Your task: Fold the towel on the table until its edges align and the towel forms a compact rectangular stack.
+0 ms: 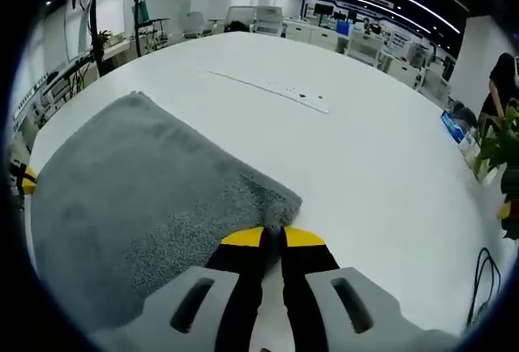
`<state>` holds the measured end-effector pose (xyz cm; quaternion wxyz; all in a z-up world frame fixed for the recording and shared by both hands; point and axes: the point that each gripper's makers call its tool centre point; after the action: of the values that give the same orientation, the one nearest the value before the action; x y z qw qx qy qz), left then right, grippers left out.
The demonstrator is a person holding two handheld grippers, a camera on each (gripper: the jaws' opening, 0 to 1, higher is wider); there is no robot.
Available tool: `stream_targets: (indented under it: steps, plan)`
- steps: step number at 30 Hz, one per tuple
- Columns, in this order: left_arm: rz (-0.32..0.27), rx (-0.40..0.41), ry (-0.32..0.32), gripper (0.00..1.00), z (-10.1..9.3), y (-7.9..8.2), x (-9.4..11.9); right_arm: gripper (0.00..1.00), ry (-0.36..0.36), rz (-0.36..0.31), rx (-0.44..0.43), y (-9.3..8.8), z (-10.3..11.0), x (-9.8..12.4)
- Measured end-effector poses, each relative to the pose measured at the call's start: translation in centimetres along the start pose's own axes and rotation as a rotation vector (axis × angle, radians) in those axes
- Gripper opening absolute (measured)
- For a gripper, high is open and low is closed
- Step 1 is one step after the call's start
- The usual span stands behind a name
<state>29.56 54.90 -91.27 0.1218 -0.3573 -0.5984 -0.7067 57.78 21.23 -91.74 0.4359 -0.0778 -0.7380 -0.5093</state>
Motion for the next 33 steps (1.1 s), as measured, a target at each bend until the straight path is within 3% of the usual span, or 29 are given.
stream_targets:
  steps: [13,19,33]
  plan:
    - [-0.006,-0.023,-0.054,0.06,-3.7,1.7,-1.9,0.05,-0.013,-0.011,0.029,-0.7,-3.4,0.8]
    - [-0.006,-0.064,-0.081,0.06,-5.4,2.8,-3.0,0.07,-0.019,-0.051,-0.149,-0.8,-6.5,0.1]
    - [0.007,-0.057,-0.076,0.06,-6.6,3.8,-4.1,0.08,-0.005,-0.054,-0.137,-0.9,-7.7,0.3]
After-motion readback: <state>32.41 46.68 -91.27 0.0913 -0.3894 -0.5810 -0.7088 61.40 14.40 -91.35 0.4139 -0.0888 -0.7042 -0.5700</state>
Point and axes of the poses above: the point that each gripper's makers call its tool centre point, and the gripper's own axes: x roughly backward along the fingers, z roughly to its left, y roughly out of its top, and after that the axes turned 1 degree about -x, right-handed
